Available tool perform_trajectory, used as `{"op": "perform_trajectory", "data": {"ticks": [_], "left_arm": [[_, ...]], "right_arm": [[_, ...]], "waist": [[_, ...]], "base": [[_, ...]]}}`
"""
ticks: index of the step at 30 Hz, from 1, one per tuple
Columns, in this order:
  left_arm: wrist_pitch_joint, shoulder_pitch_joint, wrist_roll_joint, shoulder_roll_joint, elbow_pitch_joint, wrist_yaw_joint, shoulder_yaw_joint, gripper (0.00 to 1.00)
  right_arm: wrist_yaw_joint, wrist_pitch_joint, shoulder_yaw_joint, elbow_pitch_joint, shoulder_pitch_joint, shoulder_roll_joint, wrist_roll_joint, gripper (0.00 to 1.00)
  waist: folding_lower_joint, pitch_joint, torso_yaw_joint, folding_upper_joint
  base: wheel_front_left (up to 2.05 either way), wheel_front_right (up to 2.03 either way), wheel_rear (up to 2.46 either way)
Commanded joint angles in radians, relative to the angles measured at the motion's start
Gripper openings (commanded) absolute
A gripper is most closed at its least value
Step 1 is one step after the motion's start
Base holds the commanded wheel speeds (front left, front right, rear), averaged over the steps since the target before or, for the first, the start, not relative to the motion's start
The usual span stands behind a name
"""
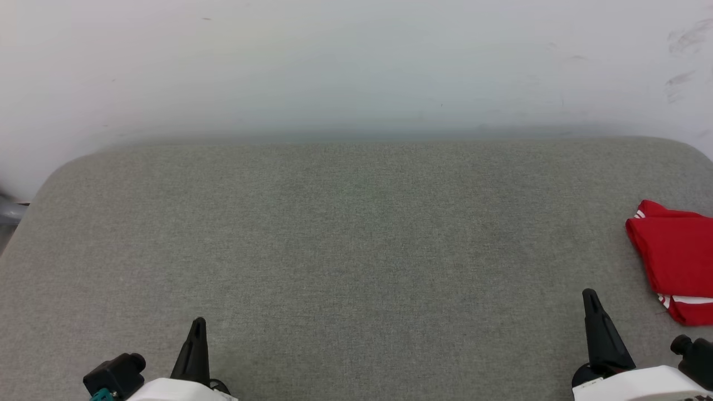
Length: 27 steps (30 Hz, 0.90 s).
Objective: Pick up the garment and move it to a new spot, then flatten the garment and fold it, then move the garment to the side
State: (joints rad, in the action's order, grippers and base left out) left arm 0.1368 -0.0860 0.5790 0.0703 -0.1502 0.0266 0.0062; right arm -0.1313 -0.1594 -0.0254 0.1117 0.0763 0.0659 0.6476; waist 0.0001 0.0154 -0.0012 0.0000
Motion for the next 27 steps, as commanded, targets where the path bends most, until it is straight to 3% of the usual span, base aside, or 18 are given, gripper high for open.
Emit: {"op": "perform_trajectory", "data": {"ticks": [1, 27], "left_arm": [[-0.006, 0.030, 0.032, 0.001, 0.010, 0.007, 0.007, 0.00], [-0.095, 0.092, 0.393, -0.006, -0.028, 0.043, 0.044, 0.00]], "right_arm": [[0.000, 0.004, -0.002, -0.008, -0.032, 0.010, 0.032, 0.00], [0.000, 0.087, -0.015, 0.041, -0.089, 0.016, 0.384, 0.00]], "waist": [[0.0000, 0.000, 0.000, 0.0000], [0.0000, -0.005, 0.000, 0.0000]], "base": [[0.00, 0.00, 0.00], [0.00, 0.00, 0.00]]}}
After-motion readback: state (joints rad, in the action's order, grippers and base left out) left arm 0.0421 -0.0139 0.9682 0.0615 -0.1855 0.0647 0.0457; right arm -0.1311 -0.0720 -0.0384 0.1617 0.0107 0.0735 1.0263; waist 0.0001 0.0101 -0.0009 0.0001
